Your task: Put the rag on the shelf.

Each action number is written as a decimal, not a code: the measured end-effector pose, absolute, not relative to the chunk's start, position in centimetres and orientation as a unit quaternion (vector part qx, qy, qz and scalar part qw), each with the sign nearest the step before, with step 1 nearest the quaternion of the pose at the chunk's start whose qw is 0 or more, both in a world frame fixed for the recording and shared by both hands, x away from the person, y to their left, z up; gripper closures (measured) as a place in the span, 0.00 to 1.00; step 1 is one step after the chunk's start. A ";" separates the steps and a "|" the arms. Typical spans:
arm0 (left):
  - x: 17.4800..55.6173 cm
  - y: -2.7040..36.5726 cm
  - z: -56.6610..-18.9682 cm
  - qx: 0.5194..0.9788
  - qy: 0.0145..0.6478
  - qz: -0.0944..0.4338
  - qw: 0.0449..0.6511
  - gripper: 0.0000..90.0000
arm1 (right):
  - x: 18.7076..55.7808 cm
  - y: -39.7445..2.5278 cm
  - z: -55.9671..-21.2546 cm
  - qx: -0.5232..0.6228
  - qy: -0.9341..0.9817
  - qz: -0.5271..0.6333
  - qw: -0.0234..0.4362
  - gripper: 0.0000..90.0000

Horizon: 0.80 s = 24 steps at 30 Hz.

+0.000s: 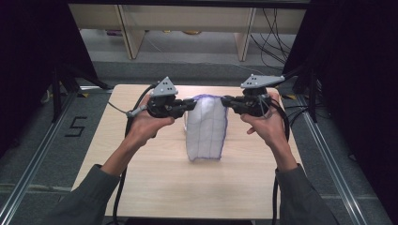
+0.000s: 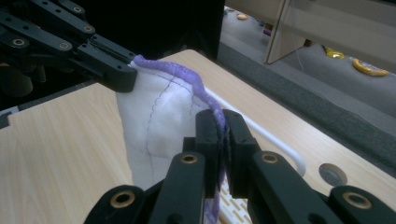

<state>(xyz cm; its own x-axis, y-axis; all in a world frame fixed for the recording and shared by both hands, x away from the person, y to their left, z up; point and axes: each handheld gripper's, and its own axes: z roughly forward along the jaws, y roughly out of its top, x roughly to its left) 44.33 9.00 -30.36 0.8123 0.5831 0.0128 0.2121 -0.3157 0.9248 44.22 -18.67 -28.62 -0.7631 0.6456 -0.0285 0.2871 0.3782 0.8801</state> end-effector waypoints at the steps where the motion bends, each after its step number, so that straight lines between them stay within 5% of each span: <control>1: 44.6 9.0 -30.1 0.791 0.252 0.175 0.529 0.94 | 44.5 -18.6 -28.4 0.292 0.807 0.480 0.183 0.96; 24: 50.0 8.9 -26.2 0.766 0.291 0.191 0.540 0.94 | 49.9 -18.1 -24.3 0.330 0.788 0.477 0.206 0.96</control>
<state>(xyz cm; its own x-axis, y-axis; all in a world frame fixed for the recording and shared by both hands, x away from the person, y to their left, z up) 50.00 8.88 -26.16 0.7572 0.6528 -0.0214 0.2403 -0.2480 0.9385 49.94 -18.12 -24.34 -0.6980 0.7160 -0.0091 0.3236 0.3268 0.8880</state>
